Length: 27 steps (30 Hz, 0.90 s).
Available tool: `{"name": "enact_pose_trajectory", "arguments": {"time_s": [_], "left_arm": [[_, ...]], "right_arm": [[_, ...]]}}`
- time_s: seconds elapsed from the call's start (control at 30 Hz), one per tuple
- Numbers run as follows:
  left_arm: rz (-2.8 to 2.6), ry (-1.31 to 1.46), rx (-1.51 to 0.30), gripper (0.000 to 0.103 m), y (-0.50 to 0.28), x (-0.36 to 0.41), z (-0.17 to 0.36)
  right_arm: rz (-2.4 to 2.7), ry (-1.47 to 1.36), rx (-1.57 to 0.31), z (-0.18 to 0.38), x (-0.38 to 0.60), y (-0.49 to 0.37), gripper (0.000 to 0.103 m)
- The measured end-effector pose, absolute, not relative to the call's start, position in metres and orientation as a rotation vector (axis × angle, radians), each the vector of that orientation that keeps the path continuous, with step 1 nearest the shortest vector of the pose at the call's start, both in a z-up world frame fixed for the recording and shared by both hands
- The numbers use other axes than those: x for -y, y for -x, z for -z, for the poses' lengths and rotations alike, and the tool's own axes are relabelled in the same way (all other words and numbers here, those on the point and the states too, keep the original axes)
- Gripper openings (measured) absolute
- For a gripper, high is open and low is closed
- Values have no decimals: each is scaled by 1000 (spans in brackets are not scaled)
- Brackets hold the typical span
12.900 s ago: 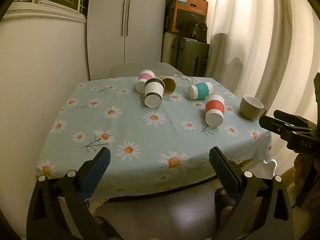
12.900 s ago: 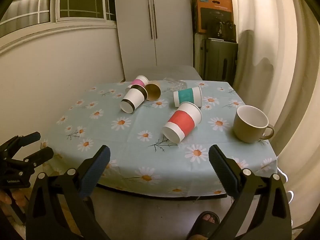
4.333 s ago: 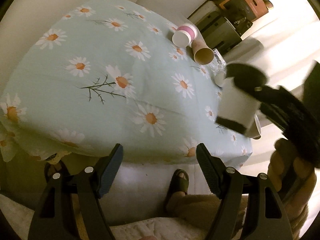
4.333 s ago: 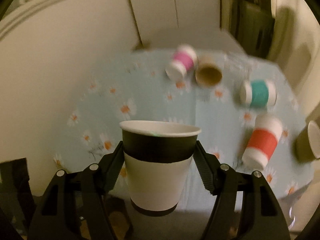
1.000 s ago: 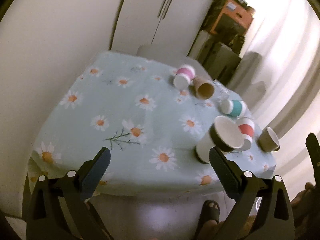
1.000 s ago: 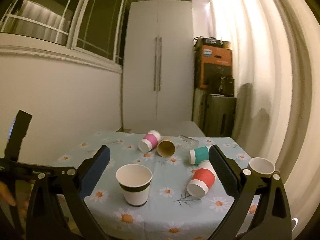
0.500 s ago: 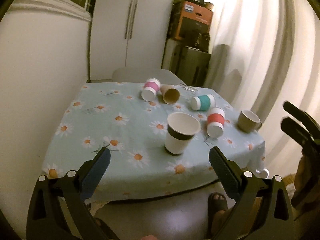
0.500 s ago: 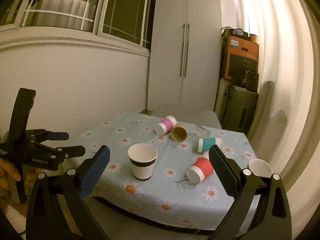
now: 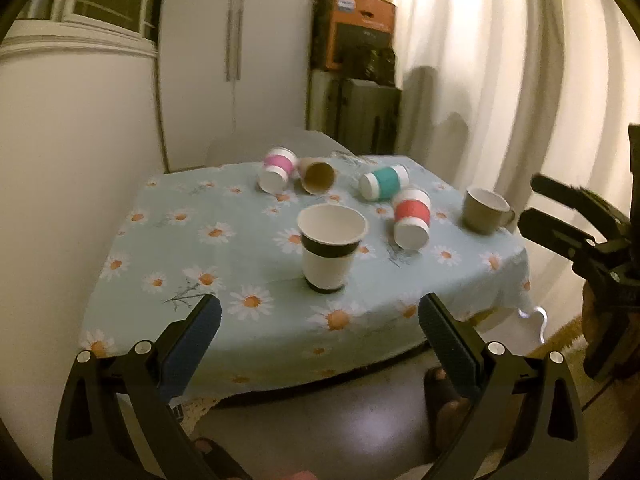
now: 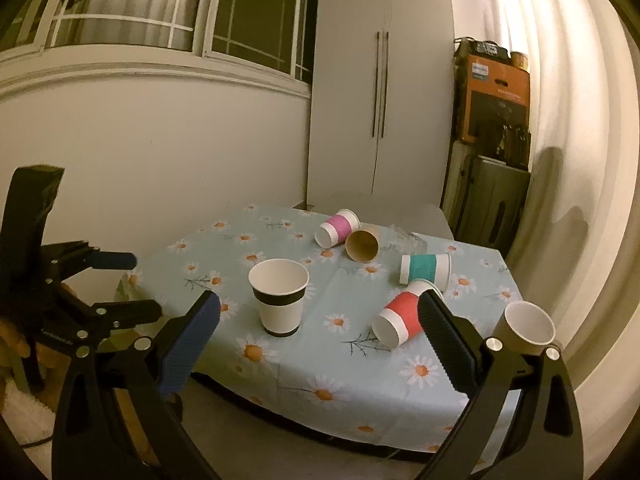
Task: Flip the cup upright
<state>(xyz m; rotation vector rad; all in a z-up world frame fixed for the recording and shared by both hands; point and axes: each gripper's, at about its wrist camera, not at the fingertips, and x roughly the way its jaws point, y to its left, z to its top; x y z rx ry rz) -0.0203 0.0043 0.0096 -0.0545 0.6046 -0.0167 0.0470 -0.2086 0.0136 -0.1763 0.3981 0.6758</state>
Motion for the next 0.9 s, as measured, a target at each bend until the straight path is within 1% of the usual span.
{"name": "enact_pose_trajectory", "arguments": {"time_s": [0.13,0.47,0.63,0.9], "left_arm": [[4,94,-596,96,23,-13,-8],[24,152,-610,96,21,-22,-6],[25,142,-608,96,21,-20,-6],[32,136,-613,96,22,-19,-6]], "right_arm": [[-668,139,-441,-8,211,-52,98],[-679,208,-493,2,195,-52,98],[-653,217,-457,1,193,-51,98],[-647,205,-475,2,194,-56,98]]}}
